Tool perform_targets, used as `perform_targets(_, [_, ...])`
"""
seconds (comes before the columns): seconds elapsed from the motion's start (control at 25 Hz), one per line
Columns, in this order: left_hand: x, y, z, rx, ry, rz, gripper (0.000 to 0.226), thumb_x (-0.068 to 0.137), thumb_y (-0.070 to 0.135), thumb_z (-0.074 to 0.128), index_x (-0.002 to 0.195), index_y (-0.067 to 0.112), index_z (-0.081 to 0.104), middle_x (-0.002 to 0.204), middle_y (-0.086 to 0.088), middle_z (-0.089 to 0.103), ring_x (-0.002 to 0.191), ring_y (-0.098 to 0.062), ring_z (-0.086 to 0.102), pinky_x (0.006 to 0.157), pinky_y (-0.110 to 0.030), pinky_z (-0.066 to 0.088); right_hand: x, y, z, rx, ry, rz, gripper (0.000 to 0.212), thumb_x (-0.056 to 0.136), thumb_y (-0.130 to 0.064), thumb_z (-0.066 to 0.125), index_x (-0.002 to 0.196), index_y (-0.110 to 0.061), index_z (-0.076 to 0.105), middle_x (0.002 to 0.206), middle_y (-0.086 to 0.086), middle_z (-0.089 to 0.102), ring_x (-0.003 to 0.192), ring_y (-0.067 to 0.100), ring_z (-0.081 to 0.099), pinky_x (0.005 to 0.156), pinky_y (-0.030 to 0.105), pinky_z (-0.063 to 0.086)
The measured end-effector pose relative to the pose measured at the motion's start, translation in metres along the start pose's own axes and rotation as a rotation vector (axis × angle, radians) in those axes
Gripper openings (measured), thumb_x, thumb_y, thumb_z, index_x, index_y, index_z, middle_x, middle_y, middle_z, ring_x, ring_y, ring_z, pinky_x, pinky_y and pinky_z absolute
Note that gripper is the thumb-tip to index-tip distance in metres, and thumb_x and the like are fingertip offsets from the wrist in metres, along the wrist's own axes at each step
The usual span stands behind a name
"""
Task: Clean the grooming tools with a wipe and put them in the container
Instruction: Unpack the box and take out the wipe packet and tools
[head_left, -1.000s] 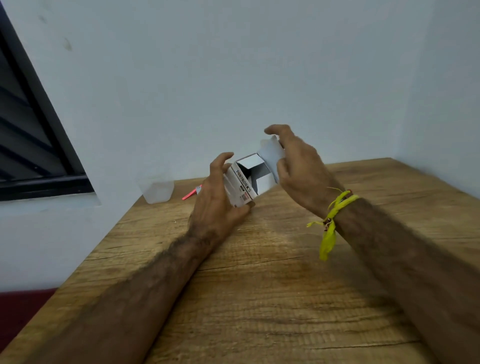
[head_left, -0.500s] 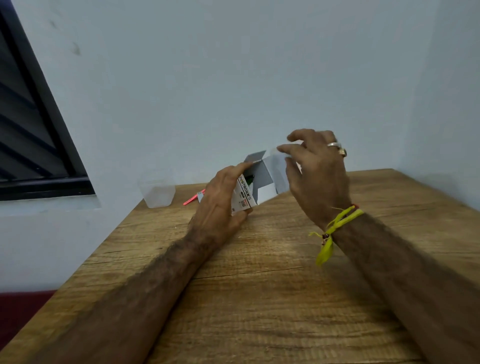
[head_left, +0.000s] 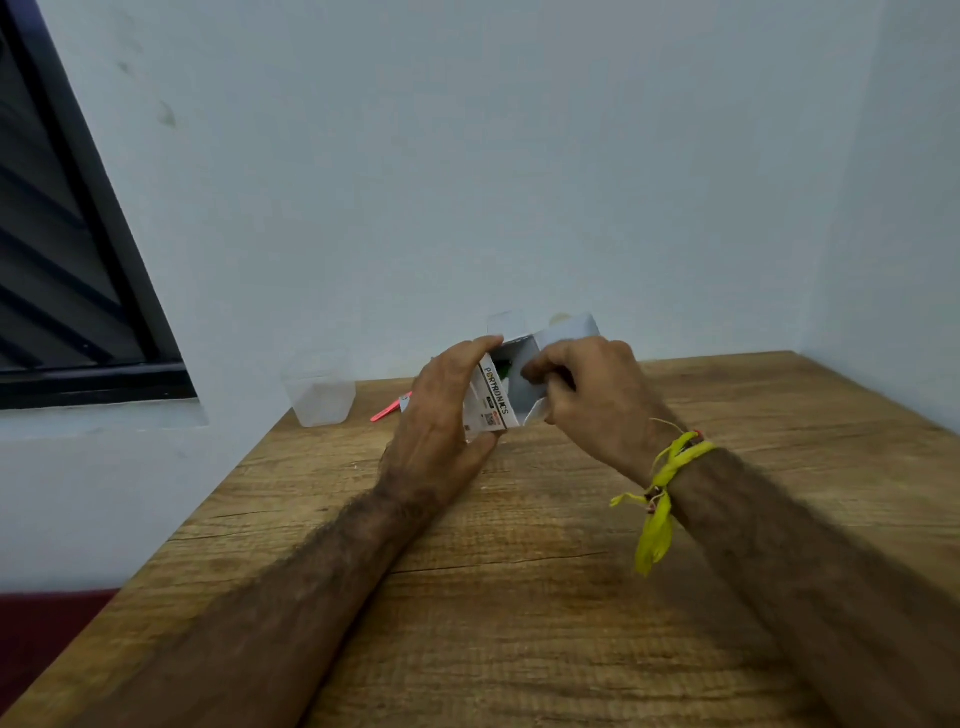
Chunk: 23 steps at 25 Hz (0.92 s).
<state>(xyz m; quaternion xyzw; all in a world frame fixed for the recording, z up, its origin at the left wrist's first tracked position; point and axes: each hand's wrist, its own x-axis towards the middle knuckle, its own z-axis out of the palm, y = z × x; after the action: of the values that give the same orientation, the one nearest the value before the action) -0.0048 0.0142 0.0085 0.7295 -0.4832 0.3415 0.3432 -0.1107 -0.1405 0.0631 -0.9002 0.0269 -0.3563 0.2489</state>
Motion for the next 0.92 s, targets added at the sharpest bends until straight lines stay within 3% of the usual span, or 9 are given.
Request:
perform_targets(0.16, [0.000, 0.003, 0.001, -0.016, 0.019, 0.022, 0.094, 0.070, 0.004, 0.082, 0.148, 0.024, 0.033, 0.140, -0.002, 0.049, 0.127, -0.017, 0.048, 0.108, -0.014, 0.032, 0.000, -0.007, 0.001, 0.113, -0.014, 0.103, 0.033, 0.090, -0.009, 0.052, 0.102, -0.028, 0.075, 0.093, -0.008, 0.075, 0.069, 0.010, 0.065, 0.074, 0.030, 0.059])
perform_targets(0.32, [0.001, 0.008, 0.004, 0.025, -0.013, 0.073, 0.095, 0.068, 0.000, 0.080, 0.148, 0.022, 0.033, 0.140, -0.005, 0.050, 0.127, -0.017, 0.048, 0.110, -0.020, 0.034, -0.005, -0.012, 0.004, 0.088, -0.130, 0.124, 0.041, 0.091, -0.009, 0.043, 0.111, -0.033, 0.070, 0.102, -0.003, 0.074, 0.094, 0.021, 0.067, 0.081, 0.037, 0.057])
perform_targets(0.52, [-0.001, 0.014, 0.003, 0.040, -0.020, 0.054, 0.095, 0.069, 0.002, 0.083, 0.148, 0.023, 0.033, 0.139, -0.007, 0.051, 0.128, -0.018, 0.047, 0.110, -0.042, 0.043, -0.004, -0.011, 0.006, -0.074, -0.257, 0.128, 0.036, 0.087, -0.007, 0.045, 0.105, -0.024, 0.070, 0.102, 0.003, 0.073, 0.095, 0.027, 0.065, 0.070, 0.030, 0.050])
perform_targets(0.6, [0.000, 0.017, 0.003, 0.038, -0.027, 0.028, 0.095, 0.069, 0.006, 0.083, 0.148, 0.024, 0.033, 0.140, -0.006, 0.052, 0.128, -0.017, 0.047, 0.107, -0.038, 0.044, -0.005, -0.011, 0.009, 0.043, -0.185, 0.158, 0.033, 0.087, -0.011, 0.049, 0.104, -0.026, 0.073, 0.097, 0.000, 0.075, 0.094, 0.024, 0.068, 0.077, 0.035, 0.056])
perform_targets(0.68, [0.000, 0.020, 0.003, 0.037, -0.027, -0.005, 0.094, 0.069, 0.009, 0.083, 0.148, 0.022, 0.034, 0.140, -0.004, 0.052, 0.126, -0.018, 0.049, 0.104, -0.033, 0.046, -0.005, -0.009, 0.010, 0.206, 0.027, 0.212, 0.021, 0.085, -0.018, 0.061, 0.097, -0.027, 0.077, 0.086, -0.005, 0.076, 0.085, 0.015, 0.071, 0.076, 0.037, 0.059])
perform_targets(0.8, [0.002, 0.021, 0.003, 0.039, -0.009, -0.048, 0.095, 0.067, 0.010, 0.084, 0.150, 0.019, 0.037, 0.139, -0.003, 0.053, 0.123, -0.019, 0.051, 0.098, -0.032, 0.047, -0.001, -0.003, 0.008, 0.260, 0.314, 0.249, 0.013, 0.075, -0.019, 0.076, 0.085, -0.025, 0.079, 0.070, -0.012, 0.073, 0.072, 0.004, 0.070, 0.072, 0.031, 0.061])
perform_targets(0.92, [0.002, 0.020, 0.004, 0.043, -0.007, -0.048, 0.098, 0.067, 0.014, 0.085, 0.150, 0.023, 0.034, 0.139, -0.002, 0.053, 0.121, -0.016, 0.050, 0.095, -0.031, 0.049, 0.000, -0.001, 0.008, 0.324, 0.394, 0.238, 0.014, 0.073, -0.013, 0.078, 0.078, -0.026, 0.078, 0.064, -0.019, 0.067, 0.067, -0.005, 0.067, 0.067, 0.018, 0.058])
